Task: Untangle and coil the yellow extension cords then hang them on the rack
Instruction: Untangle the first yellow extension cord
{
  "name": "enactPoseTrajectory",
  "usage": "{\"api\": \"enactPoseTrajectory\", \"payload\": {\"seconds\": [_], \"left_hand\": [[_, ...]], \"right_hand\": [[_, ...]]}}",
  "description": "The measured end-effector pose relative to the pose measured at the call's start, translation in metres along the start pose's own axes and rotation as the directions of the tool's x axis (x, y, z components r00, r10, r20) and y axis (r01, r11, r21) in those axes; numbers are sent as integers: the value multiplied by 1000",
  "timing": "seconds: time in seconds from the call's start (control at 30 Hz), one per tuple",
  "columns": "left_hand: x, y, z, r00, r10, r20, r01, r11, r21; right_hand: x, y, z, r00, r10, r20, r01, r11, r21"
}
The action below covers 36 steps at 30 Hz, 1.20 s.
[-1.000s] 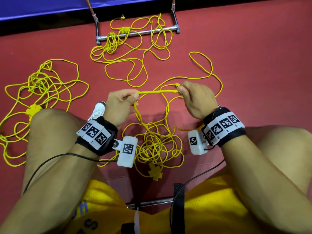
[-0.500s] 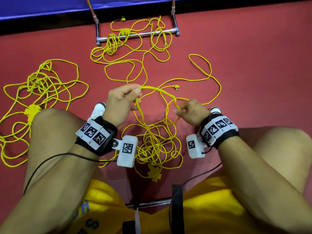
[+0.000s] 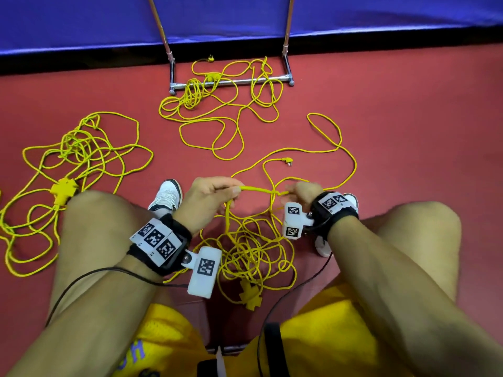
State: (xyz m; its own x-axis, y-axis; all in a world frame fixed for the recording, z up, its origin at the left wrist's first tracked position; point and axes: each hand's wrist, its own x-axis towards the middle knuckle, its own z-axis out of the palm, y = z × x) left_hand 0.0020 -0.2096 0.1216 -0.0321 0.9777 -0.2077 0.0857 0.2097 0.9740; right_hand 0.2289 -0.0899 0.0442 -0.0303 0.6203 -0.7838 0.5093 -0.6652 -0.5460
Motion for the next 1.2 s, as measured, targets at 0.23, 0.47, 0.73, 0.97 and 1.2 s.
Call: {"api": "enactPoseTrajectory", "payload": {"seconds": [0.23,0.47,0.73,0.97,1.2], "left_hand": [[-7,-18,0,997,-75,-18,77,993,86],[-4,-11,-17,996,-63,-71,61,998,-25],[5,-11,-1,997,-69,-29,68,997,-44],[7,-5,-2,993,-87,-79,85,996,-32],[0,-7,-3,996,-91,-7,91,995,-49]], "right_hand": [[-61,-99,4,736,-610,-293,603,393,695],[-27,-22,31,968,-205,146,235,946,-222],[-12,-2,-22,998,-20,-61,43,912,409],[-40,-18,-31,999,30,-30,22,237,971],[-43,-32,-48,995,-91,-28,3,-265,964]]}}
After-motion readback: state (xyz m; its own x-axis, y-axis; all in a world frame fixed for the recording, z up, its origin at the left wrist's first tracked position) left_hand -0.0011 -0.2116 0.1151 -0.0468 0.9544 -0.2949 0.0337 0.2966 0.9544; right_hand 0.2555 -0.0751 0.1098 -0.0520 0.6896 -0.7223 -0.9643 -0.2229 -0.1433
